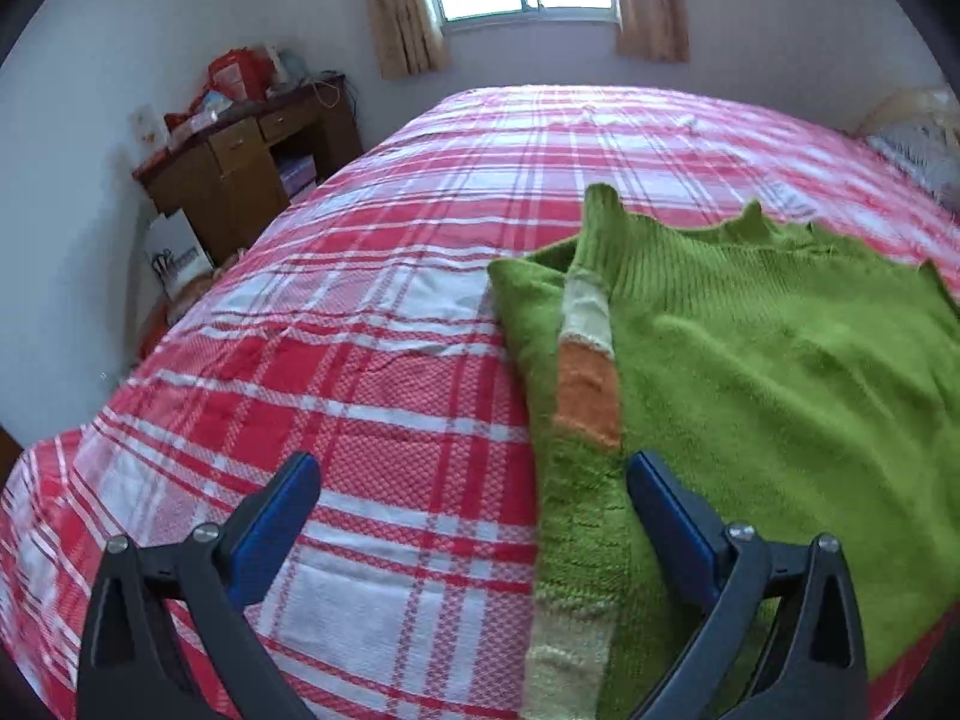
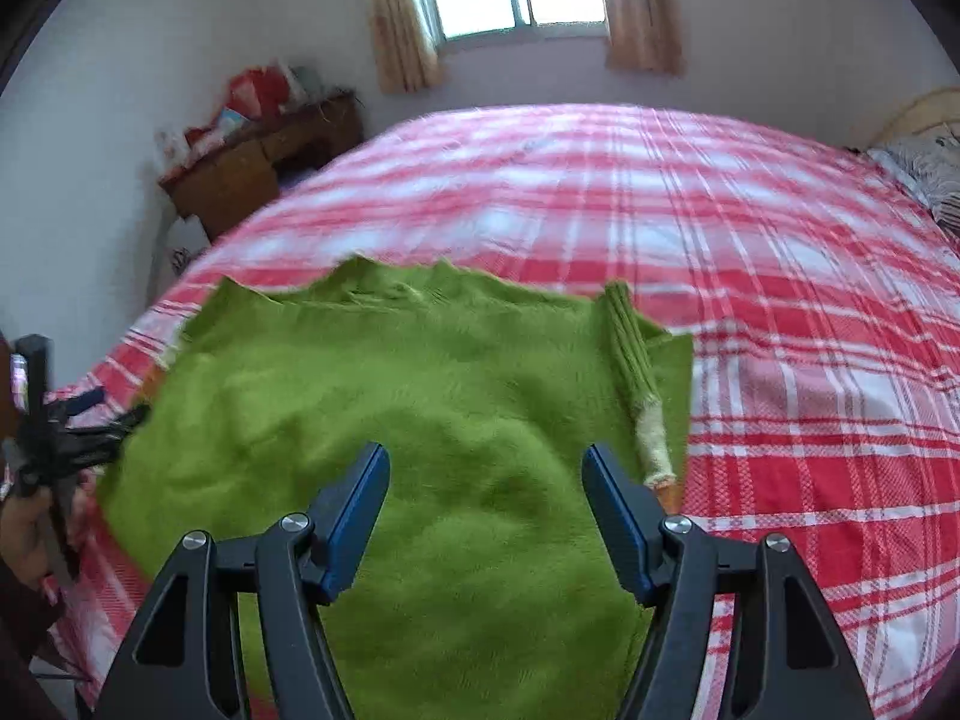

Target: Fold small clothes

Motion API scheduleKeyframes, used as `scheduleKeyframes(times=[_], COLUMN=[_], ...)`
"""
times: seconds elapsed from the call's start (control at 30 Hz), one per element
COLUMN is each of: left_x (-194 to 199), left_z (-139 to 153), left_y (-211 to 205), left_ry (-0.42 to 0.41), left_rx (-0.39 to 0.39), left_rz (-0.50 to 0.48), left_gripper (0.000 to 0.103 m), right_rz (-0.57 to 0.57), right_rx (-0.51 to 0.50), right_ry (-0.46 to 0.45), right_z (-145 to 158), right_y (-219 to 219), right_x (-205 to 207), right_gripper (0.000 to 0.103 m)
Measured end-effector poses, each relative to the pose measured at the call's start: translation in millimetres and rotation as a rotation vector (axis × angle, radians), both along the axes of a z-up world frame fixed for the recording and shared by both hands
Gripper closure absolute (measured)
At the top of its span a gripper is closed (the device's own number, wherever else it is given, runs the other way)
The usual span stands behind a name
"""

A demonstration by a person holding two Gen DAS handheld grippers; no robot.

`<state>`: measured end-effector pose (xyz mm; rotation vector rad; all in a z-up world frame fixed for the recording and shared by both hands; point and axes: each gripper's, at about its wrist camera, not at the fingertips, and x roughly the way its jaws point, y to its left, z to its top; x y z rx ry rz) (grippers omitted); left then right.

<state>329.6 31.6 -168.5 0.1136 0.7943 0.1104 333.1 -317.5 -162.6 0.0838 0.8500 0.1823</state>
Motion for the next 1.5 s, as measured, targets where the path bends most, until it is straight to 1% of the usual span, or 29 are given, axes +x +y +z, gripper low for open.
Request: scheduleKeyframes(times=[0.03,0.07,0.1,0.17,0.2,0.27,0.33,0.37,0.4,0.43,0.5,0.53,0.57,0.6,0.63,0.67,0.7,0.73,0.83,0.87,0.9,0.97,1.0,1.07,1.13,1.2,1.27,1.33,1.5], left_x=[1,1,0,-1,-3,-5,-6,-7,-7,-8,-10,-11,-12,-13,-13,-13,-13,-14,-14,-14,-15,-17,-18,-18,-18,-17,-17,-16,-16], left_z=[-1,-1,-2,-2,-1,-5,-7,-6,-7,-7,-8,-9,-9,-10,-10,-11,-11,-11,-12,-12,-11,-11,-11,-11,-11,-11,-12,-12,-13], left_y=[1,1,3,9,14,15,14,14,13,14,20,22,23,24,25,26,26,26,31,32,33,35,37,39,39,37,36,37,37], left_ry=[0.002,0.001,0.001,0.003,-0.005,0.009,0.006,0.004,0.003,0.003,0.008,0.013,0.012,0.011,0.013,0.013,0.01,0.008,0.006,0.004,0.001,-0.01,-0.012,-0.013,-0.014,-0.01,-0.007,-0.005,-0.004], left_rx=[-0.007,-0.018,-0.029,-0.077,-0.104,-0.107,-0.101,-0.097,-0.093,-0.104,-0.14,-0.155,-0.165,-0.17,-0.174,-0.177,-0.179,-0.182,-0.208,-0.215,-0.224,-0.237,-0.245,-0.261,-0.259,-0.251,-0.244,-0.244,-0.241], left_rz=[-0.004,-0.006,-0.009,-0.005,0.01,0.019,0.038,0.041,0.041,0.045,0.059,0.06,0.06,0.061,0.061,0.062,0.065,0.066,0.067,0.069,0.07,0.076,0.076,0.075,0.075,0.075,0.075,0.075,0.075], left_gripper=[0.0,0.0,0.0,0.0,0.0,0.0,0.0,0.0,0.0,0.0,0.0,0.0,0.0,0.0,0.0,0.0,0.0,0.0,0.0,0.0,0.0,0.0,0.0,0.0,0.0,0.0,0.0,0.0,0.0], right_rz=[-0.04,-0.059,-0.068,-0.094,-0.095,-0.084,-0.051,-0.025,0.018,0.079,0.15,0.178,0.198,0.222,0.214,0.199,0.184,0.18,0.15,0.141,0.126,0.134,0.148,0.17,0.158,0.122,0.098,0.083,0.063], right_rx=[0.002,0.015,0.049,0.073,0.071,0.032,0.0,0.001,-0.002,-0.026,-0.105,-0.166,-0.178,-0.173,-0.173,-0.18,-0.187,-0.189,-0.156,-0.149,-0.123,-0.075,-0.087,-0.14,-0.175,-0.138,-0.148,-0.143,-0.159], right_ry=[0.061,0.083,0.057,0.061,0.044,0.006,-0.016,-0.019,-0.014,-0.002,0.012,0.013,0.02,0.049,0.086,0.112,0.098,0.099,0.127,0.121,0.092,0.046,0.063,0.134,0.117,0.143,0.148,0.145,0.133], right_z=[-14,-19,-17,-10,-3,11,22,25,26,25,19,13,8,0,-9,-15,-17,-17,-14,-10,-2,8,5,-12,-18,-18,-22,-24,-27], right_y=[-11,-19,-25,-26,-21,-8,18,28,45,71,108,132,142,156,164,167,172,175,173,172,170,173,179,191,197,194,195,195,201], right_x=[10,14,14,11,7,0,-5,-6,-6,-5,-2,1,4,10,18,24,29,35,50,52,51,46,47,54,62,76,91,99,106], right_gripper=[0.036,0.036,0.036,0.037,0.037,0.036,0.036,0.036,0.036,0.036,0.036,0.036,0.036,0.036,0.036,0.036,0.032,0.031,0.03,0.03,0.031,0.031,0.031,0.031,0.031,0.031,0.031,0.025,0.021])
